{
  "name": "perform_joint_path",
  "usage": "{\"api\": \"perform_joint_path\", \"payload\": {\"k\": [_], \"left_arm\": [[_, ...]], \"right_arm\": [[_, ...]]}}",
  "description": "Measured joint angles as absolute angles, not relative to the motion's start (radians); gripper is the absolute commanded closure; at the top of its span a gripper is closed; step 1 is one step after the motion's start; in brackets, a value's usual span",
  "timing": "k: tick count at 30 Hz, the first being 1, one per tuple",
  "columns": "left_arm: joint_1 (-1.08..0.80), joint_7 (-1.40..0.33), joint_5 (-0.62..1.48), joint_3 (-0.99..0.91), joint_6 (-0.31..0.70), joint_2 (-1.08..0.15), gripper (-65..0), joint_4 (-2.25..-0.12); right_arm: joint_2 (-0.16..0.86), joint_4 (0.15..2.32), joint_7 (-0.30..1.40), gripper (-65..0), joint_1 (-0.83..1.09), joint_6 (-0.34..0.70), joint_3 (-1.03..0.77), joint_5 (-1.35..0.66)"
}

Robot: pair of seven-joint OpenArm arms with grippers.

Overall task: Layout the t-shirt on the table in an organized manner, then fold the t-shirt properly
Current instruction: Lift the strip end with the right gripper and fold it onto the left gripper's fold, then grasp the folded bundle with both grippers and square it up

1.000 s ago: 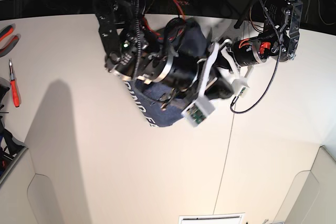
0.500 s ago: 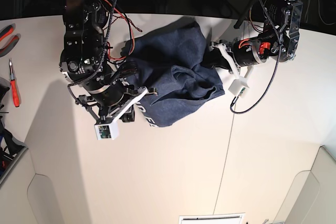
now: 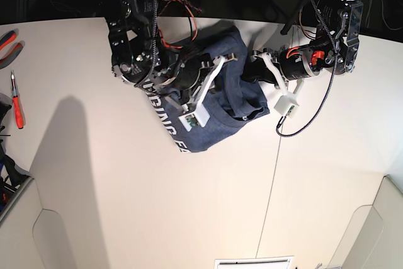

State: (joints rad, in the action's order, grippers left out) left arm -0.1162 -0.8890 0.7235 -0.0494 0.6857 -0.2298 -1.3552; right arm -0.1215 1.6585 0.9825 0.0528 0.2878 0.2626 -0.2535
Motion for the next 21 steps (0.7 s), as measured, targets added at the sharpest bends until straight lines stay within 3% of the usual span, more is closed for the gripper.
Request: {"api": "perform_joint_path", "payload": {"k": [9,14,21], "left_arm": [[-0.116,-0.825,0.737,-0.102,0.686,-0.224,0.0,-1.355],[-0.116,-0.822,0.981,-0.302,0.686,-0.227,0.0,-1.358],[-0.116,-1.143,1.364,-0.441,0.685,-0.233,0.0,-1.412]], "right_arm": [[-0.122,1.679,0.968,0.0,0.055,0.288,0.355,-0.253],[-0.124,1.771,0.924,0.0,0.052,0.291,0.355,-0.220],[-0.125,1.785,0.808,0.0,-0.013,0.276,0.353,0.028]]}}
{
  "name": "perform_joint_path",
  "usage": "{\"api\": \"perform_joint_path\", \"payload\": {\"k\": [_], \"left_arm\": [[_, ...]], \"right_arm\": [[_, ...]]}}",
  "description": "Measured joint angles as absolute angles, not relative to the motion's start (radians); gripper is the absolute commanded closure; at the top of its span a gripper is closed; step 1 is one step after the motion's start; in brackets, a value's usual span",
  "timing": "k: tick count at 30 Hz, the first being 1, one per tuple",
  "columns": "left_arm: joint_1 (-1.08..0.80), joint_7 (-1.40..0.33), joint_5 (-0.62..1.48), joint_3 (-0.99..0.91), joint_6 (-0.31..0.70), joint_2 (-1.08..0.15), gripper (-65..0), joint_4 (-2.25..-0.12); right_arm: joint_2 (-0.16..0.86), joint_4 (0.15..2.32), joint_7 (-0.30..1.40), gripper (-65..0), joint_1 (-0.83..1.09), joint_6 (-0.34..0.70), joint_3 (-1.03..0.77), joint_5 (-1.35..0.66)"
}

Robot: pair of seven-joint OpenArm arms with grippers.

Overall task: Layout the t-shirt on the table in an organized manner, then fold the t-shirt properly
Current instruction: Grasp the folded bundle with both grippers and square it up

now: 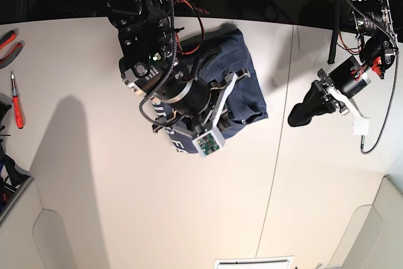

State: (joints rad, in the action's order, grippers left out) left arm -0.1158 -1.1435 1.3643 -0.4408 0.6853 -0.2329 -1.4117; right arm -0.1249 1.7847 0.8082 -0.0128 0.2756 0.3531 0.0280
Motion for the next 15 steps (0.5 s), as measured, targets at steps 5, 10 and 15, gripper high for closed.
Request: {"api": "perform_joint_path", "payload": {"k": [5,10,15], "left_arm": [[-0.113,-1.288,1.449,-0.333,0.686,-0.244,0.0,-1.415],[-0.113,-1.326,1.454,-0.128,0.688,-0.244,0.0,-1.415],[-0.112,-1.299,1.443,0.052,0.688,-0.242,0.0,-1.416]], "right_arm": [[-0.128,1.642,0.790,0.0,-0.175,0.241,0.303,0.059],[-0.128,1.375,0.756,0.0,-0.345,0.244,0.225,0.060],[-0.124,1.142,0.725,0.0,-0.460,0.287,0.164,0.052]]}}
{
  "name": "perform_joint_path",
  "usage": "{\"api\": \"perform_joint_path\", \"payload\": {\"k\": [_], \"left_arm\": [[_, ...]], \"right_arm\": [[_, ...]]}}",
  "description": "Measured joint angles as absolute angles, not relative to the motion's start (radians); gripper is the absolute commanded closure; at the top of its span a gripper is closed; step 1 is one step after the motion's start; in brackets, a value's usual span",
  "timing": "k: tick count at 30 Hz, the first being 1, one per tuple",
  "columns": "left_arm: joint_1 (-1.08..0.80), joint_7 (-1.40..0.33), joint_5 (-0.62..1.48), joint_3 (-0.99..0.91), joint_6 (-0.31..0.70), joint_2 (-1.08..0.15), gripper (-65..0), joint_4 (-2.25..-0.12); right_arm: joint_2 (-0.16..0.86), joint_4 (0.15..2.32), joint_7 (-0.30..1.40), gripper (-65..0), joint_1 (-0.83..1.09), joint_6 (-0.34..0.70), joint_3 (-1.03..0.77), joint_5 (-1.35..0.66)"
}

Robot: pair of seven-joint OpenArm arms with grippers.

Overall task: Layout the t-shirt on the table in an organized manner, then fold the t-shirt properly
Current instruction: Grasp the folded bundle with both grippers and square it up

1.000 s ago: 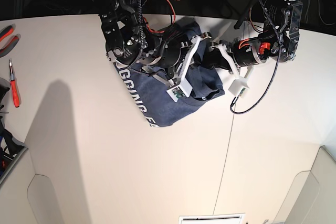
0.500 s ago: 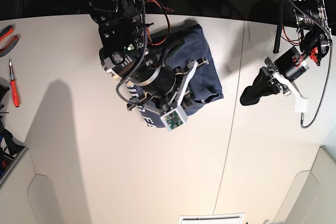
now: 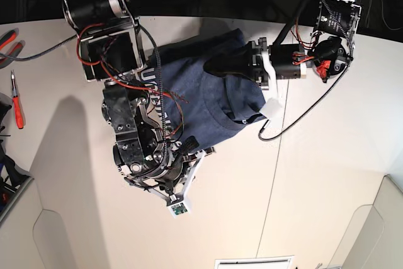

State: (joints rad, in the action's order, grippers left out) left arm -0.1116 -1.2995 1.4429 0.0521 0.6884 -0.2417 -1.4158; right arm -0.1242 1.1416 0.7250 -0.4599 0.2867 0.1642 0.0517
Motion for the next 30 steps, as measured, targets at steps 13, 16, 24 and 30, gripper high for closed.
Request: {"api": "perform_joint_path", "payload": {"k": [13,16,24,30], "left_arm": [[-0.108,-0.941,0.687,0.101,0.624,-0.244,0.0,-1.421],[-0.104,-0.877,0.585,0.104,0.575,-0.242,0.0,-1.427],[-0.030,-0.787,0.368,0.101,0.432,-0.241,0.0,-1.430],[0.015,-0.734,0.306,0.102,0.356,-0.242,0.0,-1.420]], "right_arm": [[-0.047,1.042,0.854,0.0,-0.372,0.446,0.154,-0.194],[-0.047,1.106,0.891,0.0,-0.323,0.445,0.152,-0.219],[-0.044,1.374,1.029,0.0,-0.169,0.446,0.153,-0.303],[-0.044,1.492,1.042,0.0,-0.109,0.448,0.153,-0.381]]}}
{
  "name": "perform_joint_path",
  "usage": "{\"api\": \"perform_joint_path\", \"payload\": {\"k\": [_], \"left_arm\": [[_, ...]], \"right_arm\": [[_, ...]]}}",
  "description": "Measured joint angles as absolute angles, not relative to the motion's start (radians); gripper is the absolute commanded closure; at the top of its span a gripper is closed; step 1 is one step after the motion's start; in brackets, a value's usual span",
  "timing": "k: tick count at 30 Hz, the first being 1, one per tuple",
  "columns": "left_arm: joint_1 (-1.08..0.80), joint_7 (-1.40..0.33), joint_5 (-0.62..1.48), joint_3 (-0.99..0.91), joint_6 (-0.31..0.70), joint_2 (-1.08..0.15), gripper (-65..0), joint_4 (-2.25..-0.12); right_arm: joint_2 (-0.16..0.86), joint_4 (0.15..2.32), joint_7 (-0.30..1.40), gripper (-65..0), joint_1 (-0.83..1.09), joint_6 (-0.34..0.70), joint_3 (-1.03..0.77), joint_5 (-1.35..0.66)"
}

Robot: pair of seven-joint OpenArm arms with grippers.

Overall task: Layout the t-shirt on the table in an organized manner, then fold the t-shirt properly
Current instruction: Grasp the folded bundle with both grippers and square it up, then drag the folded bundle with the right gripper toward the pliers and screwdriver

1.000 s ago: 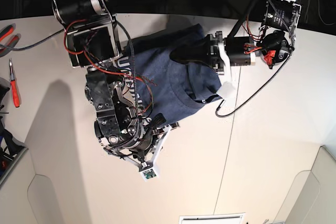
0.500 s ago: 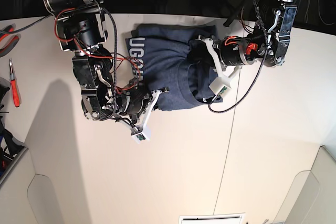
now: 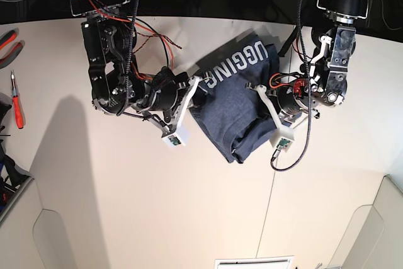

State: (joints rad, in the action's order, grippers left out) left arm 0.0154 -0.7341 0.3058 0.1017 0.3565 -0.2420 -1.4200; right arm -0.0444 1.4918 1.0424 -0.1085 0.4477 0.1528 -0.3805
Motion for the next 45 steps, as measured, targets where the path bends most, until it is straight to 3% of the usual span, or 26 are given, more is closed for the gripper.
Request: {"api": "perform_joint_path", "payload": {"k": [12,14,20,24,30,35,43,45], "left_arm": [[0.133,-0.646,0.170,0.102,0.211,-0.244,0.0,-1.419],[0.151,-0.645,0.169,0.102,0.176,-0.244,0.0,-1.419],[0.181,-0.638,0.173,0.057,0.082,-0.276,0.0,-1.419],[0.178,-0.630,0.173,-0.036,0.076,-0.299,0.0,-1.419],[0.170,-0.631,0.189,-0.144,0.075,-0.331,0.0,-1.419],[0.143,-0.634,0.204,-0.150,0.084,-0.348,0.0,-1.419],[0.088,-0.630,0.228,-0.149,0.094,-0.347,0.0,-1.418],[0.079,-0.630,0.226,-0.149,0.095,-0.347,0.0,-1.418]], "right_arm": [[-0.065,1.501,1.055,0.0,-0.086,0.449,0.153,-0.512],[-0.087,1.502,1.052,0.0,-0.089,0.487,0.153,-0.539],[-0.147,1.600,0.928,0.0,-0.100,0.527,0.195,-0.611],[-0.144,1.636,0.918,0.0,-0.114,0.527,0.275,-0.533],[-0.144,1.605,0.740,0.0,-0.118,0.527,0.381,-0.347],[-0.144,1.460,0.614,0.0,-0.139,0.530,0.411,-0.235],[-0.145,0.965,0.436,0.0,-0.268,0.522,0.411,-0.191],[-0.150,0.907,0.416,0.0,-0.286,0.471,0.395,-0.153]]}}
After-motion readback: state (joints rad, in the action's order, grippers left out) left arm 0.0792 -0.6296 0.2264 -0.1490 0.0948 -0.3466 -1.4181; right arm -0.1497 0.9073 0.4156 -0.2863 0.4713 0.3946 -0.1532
